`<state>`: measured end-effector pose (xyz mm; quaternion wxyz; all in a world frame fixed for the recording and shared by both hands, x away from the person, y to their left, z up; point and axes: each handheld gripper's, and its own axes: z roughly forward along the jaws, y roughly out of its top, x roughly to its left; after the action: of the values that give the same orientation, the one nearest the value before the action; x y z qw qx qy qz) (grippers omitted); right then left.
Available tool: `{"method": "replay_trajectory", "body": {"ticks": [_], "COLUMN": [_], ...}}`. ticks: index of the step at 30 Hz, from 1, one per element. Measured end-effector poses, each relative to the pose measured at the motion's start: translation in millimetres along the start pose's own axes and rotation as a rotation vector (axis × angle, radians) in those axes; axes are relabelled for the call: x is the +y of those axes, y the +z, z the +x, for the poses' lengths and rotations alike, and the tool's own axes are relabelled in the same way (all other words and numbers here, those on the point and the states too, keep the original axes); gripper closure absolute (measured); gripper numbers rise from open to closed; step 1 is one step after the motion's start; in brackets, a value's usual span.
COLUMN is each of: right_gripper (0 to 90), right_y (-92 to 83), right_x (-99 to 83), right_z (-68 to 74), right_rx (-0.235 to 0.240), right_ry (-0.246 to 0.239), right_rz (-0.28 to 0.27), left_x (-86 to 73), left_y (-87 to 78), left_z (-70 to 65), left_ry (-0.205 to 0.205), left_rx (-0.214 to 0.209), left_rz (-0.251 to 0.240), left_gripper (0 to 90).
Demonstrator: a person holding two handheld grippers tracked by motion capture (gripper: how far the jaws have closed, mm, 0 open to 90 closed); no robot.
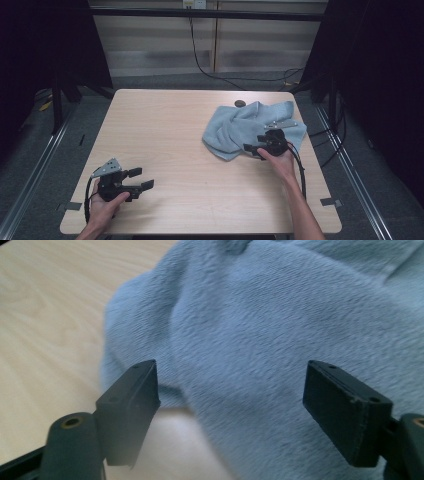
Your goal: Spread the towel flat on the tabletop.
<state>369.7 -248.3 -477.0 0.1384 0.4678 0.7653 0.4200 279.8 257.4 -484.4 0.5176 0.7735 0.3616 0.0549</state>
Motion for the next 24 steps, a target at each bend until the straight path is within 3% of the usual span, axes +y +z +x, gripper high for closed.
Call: {"method": "replay_trajectory", "body": {"ticks": [2,4,8,10,11,13,15,17,18,24], "right_gripper": [21.1,15.8,16.4,22.8,24.9,35.9,52.4,61.5,67.9,72.6], "right_y": [1.9,11.0,23.8,31.9,36.8,38.1,38.3,38.1,37.8,36.8], "right_x": [1.3,3.8,0.5,-3.8,-6.9,-6.2,-5.0,-5.4,-6.3,-11.2], "right_z": [-2.5,-10.0,-10.2,-9.0,-5.6,-0.8,4.1,9.7,10.6,18.6], "right_rx": [-0.008,-0.022,-0.051,-0.048,-0.071,-0.108,-0.099,-0.09,-0.066,-0.014], "right_ry": [-0.001,0.016,-0.005,-0.003,-0.033,-0.038,-0.046,-0.061,-0.043,-0.022], "right_rz": [0.0,0.034,0.088,0.105,0.112,0.111,0.114,0.118,0.102,0.082], "left_x": [0.0,-0.3,-1.4,-1.4,-1.4,-1.4,-1.3,-1.4,-1.4,-1.7], "left_y": [0.3,0.8,3.5,3.9,4.0,4.1,3.6,3.5,4.1,7.6], "left_z": [0.3,0.3,-0.4,-0.9,-0.8,-0.3,-0.3,-0.2,0.0,0.8], "left_ry": [0.0,-0.004,-0.003,-0.004,-0.001,-0.004,-0.004,-0.002,-0.004,-0.004], "left_rx": [-0.001,-0.003,-0.01,-0.015,-0.013,-0.011,-0.009,-0.008,-0.008,-0.008], "left_rz": [0.002,0.001,0.016,0.015,0.019,0.016,0.013,0.015,0.018,0.03], "left_gripper": [23.2,23.2,23.2,23.2,23.2,23.2,23.2,23.2,23.2,23.3]}}
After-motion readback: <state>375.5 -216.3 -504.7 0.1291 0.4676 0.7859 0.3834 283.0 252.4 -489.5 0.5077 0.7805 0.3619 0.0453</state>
